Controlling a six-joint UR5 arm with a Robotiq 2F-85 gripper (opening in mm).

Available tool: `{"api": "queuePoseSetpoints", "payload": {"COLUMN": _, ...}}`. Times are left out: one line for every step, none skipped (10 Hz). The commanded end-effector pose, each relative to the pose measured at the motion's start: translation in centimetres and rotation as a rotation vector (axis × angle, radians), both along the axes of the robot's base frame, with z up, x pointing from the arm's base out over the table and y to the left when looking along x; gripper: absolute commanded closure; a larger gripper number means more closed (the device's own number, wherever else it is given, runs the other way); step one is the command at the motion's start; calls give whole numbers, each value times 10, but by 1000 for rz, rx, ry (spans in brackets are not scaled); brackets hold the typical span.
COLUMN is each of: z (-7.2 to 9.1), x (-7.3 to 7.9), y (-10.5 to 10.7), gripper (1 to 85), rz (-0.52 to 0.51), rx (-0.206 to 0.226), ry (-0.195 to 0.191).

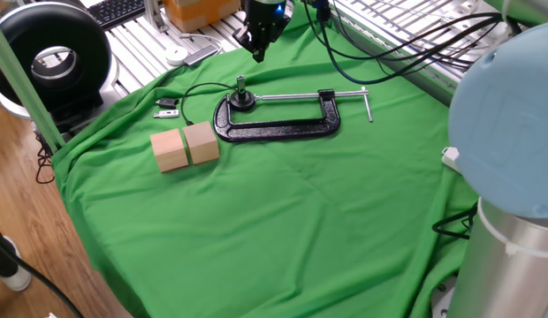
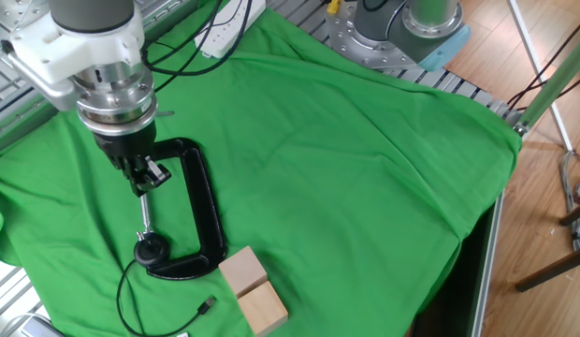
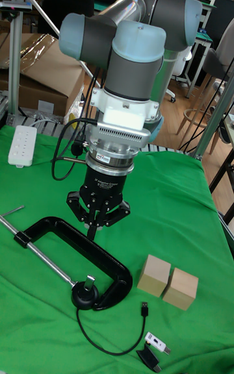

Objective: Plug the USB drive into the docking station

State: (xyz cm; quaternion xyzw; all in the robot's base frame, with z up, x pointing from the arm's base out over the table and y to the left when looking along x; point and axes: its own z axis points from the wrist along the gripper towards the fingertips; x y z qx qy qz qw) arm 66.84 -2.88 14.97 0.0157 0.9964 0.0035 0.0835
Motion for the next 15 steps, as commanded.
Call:
{"api": "queuePoseSetpoints", "payload": {"z": 4, "x": -20, "y": -7, "gripper": 840, "rz": -22, "rx": -17, "ry": 46}}
{"api": "queuePoseSetpoints", "payload": {"z": 8, "x": -26, "y": -7, "gripper": 840, "rz": -19, "rx": -13, "ry": 52}}
{"api": "queuePoseSetpoints", "payload": {"z": 9, "x": -32, "y": -7, "gripper": 840, "rz": -18, "rx": -21, "ry": 60}}
{"api": "queuePoseSetpoints", "payload": {"z": 10, "x": -32, "y": -11, "gripper": 840, "rz": -13, "rx": -40, "ry": 60}}
{"api": "queuePoseSetpoints", "payload": {"z": 9, "x": -32, "y": -10, "gripper": 840, "rz": -6, "rx": -39, "ry": 60}}
{"api": "queuePoseSetpoints", "payload": {"z": 9, "x": -30, "y": -6, "gripper": 840, "rz": -6, "rx": -30, "ry": 54}}
{"api": "queuePoseSetpoints", "payload": {"z": 9, "x": -30, "y": -5, "gripper": 840, "rz": -14, "rx": -26, "ry": 54}}
{"api": "queuePoseSetpoints", "payload": {"z": 9, "x": -33, "y": -3, "gripper": 840, "rz": -21, "rx": -23, "ry": 63}}
{"api": "queuePoseSetpoints", "payload": {"z": 9, "x": -31, "y": -1, "gripper": 840, "rz": -15, "rx": -15, "ry": 58}}
{"api": "queuePoseSetpoints", "payload": {"z": 9, "x": -29, "y": 2, "gripper": 840, "rz": -13, "rx": -8, "ry": 54}}
{"api": "queuePoseSetpoints", "payload": {"z": 9, "x": -27, "y": 2, "gripper": 840, "rz": -7, "rx": -7, "ry": 46}}
{"api": "queuePoseSetpoints", "payload": {"z": 9, "x": -26, "y": 2, "gripper": 840, "rz": -4, "rx": -9, "ry": 42}}
{"api": "queuePoseSetpoints", "payload": {"z": 10, "x": -27, "y": 2, "gripper": 840, "rz": -4, "rx": -9, "ry": 43}}
{"api": "queuePoseSetpoints", "payload": {"z": 10, "x": -27, "y": 1, "gripper": 840, "rz": -4, "rx": -10, "ry": 43}}
{"api": "queuePoseSetpoints", "payload": {"z": 10, "x": -27, "y": 2, "gripper": 840, "rz": -4, "rx": -9, "ry": 43}}
